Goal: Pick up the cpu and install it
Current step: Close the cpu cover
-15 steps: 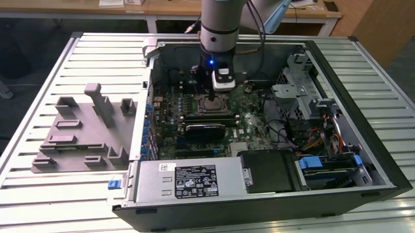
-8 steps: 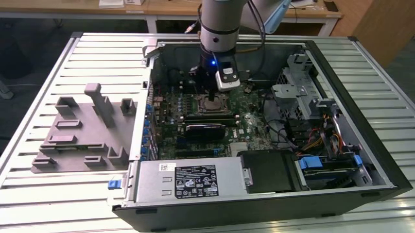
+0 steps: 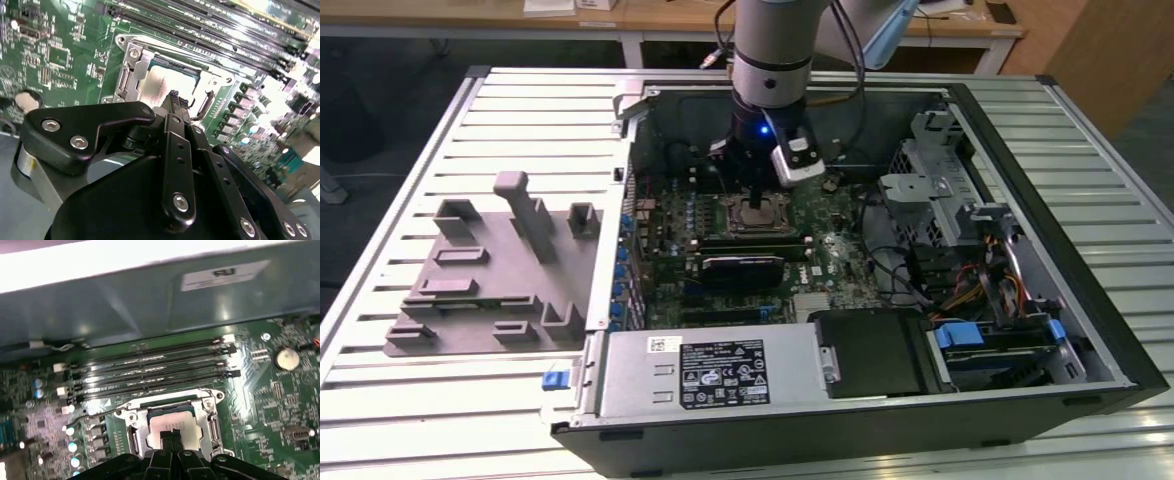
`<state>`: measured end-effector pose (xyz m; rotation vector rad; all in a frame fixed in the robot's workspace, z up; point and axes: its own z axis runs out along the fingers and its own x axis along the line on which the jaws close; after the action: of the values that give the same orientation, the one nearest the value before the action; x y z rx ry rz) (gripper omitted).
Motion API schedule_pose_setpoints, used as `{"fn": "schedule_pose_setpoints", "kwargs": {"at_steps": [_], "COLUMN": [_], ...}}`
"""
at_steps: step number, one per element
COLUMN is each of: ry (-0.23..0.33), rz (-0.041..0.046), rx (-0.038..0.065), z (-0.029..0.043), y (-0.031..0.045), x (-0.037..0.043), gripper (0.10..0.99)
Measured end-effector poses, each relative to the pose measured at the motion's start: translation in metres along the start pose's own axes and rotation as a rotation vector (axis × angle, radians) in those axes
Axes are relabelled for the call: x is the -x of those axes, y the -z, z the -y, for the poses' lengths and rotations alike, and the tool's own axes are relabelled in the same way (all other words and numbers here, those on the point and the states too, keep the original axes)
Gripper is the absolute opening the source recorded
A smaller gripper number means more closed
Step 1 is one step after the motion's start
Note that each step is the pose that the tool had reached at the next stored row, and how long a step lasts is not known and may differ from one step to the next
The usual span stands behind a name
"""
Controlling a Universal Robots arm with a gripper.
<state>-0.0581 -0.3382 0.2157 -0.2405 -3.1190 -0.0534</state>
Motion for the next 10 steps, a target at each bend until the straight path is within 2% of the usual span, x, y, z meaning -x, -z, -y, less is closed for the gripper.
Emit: {"fn": "schedule_pose_setpoints", "kwargs": {"at_steps": [7, 10], "ry": [0.127, 0.158], "rz": [-0.0042, -0.0052], "rx": [-0.002, -0.002], "z": [0.0, 0.0], "y": [-0.0003, -0.0003], "x": [0.0, 0.0], "gripper": [0.106, 0.106]}}
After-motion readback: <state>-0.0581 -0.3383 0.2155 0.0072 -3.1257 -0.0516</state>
